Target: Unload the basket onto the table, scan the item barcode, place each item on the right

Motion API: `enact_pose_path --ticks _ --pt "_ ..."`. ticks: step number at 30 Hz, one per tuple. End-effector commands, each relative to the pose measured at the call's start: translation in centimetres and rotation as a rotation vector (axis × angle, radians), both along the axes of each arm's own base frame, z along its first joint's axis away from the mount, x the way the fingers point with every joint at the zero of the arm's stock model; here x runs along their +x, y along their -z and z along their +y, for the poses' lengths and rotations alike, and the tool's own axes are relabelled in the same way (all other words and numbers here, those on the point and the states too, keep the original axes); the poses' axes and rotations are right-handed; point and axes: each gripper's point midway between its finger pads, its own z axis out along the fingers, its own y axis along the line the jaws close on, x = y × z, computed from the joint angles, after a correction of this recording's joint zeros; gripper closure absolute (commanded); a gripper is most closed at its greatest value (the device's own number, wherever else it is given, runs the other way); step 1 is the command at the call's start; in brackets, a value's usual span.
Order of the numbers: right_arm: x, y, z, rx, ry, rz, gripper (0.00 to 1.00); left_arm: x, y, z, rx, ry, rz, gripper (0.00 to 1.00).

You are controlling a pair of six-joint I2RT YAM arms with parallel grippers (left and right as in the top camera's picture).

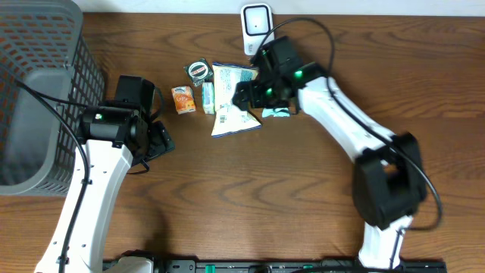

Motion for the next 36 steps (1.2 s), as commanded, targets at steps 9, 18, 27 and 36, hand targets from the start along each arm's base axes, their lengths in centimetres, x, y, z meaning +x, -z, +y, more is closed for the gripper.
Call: enact_pose_path --ticks 9,18,27,36 --pt "2.0 -0.5 -5.6 -0.258 0.142 -0.122 0.28 -0.1 0.1 0.3 0.010 -0.010 0.007 0.02" --pt "3.0 6.2 -5.3 -0.296 0.147 -0.043 0.56 -0.1 0.1 0.3 0.010 -0.010 0.007 0.03" --pt "1.3 9.4 -9.1 -0.490 0.177 0.049 0.85 -0.1 0.1 0.3 0.010 -0.010 0.007 0.02" --pt "-2.9 9.7 -11.6 -0.580 0.183 0.227 0.99 -0.1 0.1 0.3 0.010 -0.010 0.007 0.02"
